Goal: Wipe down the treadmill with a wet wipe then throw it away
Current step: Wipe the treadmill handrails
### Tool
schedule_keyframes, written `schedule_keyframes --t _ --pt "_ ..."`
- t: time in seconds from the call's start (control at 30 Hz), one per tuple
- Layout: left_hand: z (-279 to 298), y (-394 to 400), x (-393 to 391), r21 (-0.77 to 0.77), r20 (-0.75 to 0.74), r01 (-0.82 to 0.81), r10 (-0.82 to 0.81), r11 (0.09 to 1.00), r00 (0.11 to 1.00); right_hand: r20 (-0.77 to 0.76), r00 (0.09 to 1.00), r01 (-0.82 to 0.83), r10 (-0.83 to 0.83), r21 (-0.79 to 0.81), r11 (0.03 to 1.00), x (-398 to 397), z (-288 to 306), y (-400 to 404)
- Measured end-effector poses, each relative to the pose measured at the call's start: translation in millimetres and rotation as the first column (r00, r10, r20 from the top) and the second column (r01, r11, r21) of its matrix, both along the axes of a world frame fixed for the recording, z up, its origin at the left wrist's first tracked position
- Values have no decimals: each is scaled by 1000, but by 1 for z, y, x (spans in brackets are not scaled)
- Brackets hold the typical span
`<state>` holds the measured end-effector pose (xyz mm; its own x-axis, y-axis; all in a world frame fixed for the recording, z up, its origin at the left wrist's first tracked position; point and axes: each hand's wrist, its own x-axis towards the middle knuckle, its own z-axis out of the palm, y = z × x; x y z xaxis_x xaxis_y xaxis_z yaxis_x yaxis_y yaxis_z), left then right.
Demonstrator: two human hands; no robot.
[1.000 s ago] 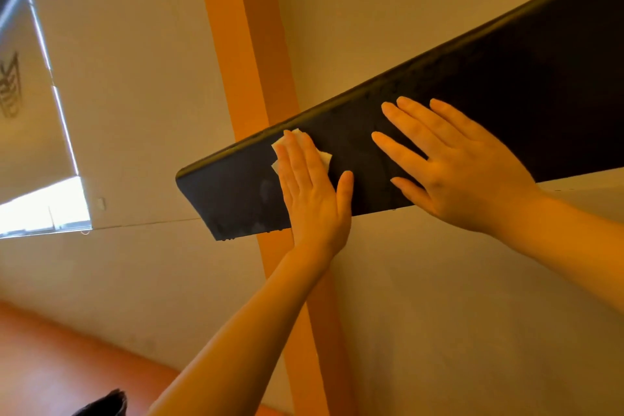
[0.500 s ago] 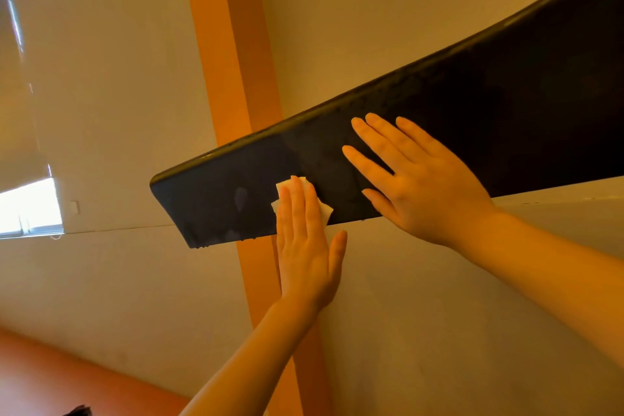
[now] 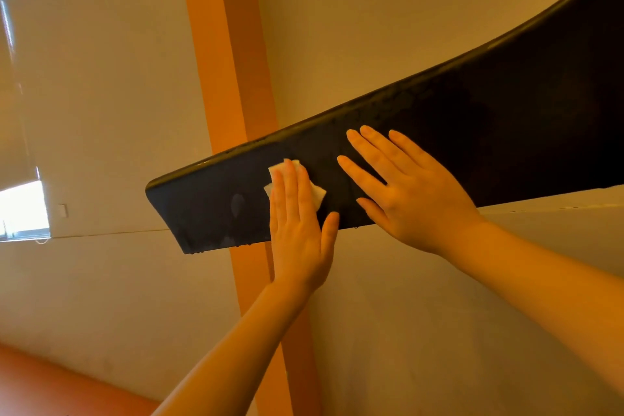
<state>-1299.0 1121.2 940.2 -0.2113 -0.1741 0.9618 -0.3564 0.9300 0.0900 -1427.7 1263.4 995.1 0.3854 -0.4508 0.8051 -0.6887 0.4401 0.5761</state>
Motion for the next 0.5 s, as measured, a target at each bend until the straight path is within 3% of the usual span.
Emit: schedule_keyframes --t 0.17,0.5 --pt "-18 -1 2 -8 51 16 -16 1000 999 5 1000 8 -8 3 1000 0 0 -1" --pt "34 5 -3 -4 -14 -2 2 1000 1000 5 1000 2 -2 17 1000 0 0 2"
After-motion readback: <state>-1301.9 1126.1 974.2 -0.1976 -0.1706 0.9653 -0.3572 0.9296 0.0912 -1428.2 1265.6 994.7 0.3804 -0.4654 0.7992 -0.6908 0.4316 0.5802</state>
